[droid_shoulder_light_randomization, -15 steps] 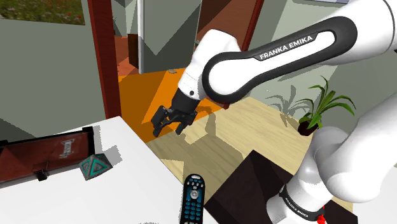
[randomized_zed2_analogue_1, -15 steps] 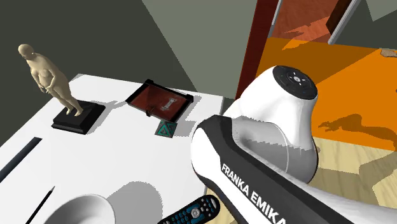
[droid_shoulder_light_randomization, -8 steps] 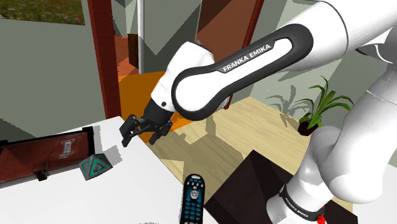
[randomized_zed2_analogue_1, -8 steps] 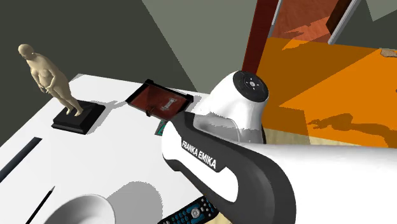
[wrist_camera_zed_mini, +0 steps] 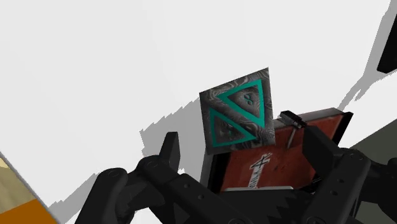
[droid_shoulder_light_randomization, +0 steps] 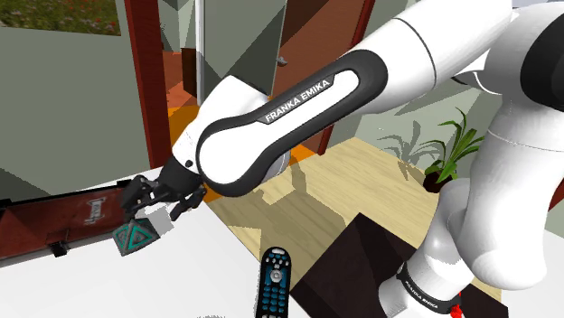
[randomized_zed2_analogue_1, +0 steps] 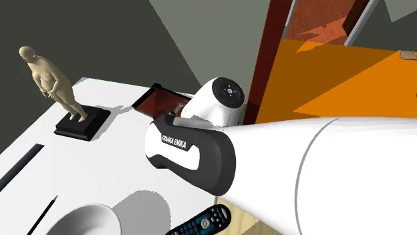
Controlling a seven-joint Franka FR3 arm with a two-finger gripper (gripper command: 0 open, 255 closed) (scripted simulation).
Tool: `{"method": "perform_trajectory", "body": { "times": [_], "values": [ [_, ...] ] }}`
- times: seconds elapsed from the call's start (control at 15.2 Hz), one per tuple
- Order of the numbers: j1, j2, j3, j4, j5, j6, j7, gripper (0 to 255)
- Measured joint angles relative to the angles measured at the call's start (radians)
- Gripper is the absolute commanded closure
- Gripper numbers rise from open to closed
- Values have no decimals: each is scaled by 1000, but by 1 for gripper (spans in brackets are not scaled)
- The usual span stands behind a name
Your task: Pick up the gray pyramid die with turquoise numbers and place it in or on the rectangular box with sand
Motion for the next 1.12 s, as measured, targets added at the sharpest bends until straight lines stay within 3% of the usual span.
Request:
{"method": "perform_trajectory", "body": {
  "times": [0.4, 0.86, 0.92, 1.12],
  "values": [
    [24, 103, -5, 53, -22, 58, 12, 0],
    [28, 120, -6, 61, -25, 68, 13, 0],
    [28, 120, -6, 61, -25, 68, 13, 255],
    [28, 120, -6, 62, -25, 68, 13, 255]
  ]
}}
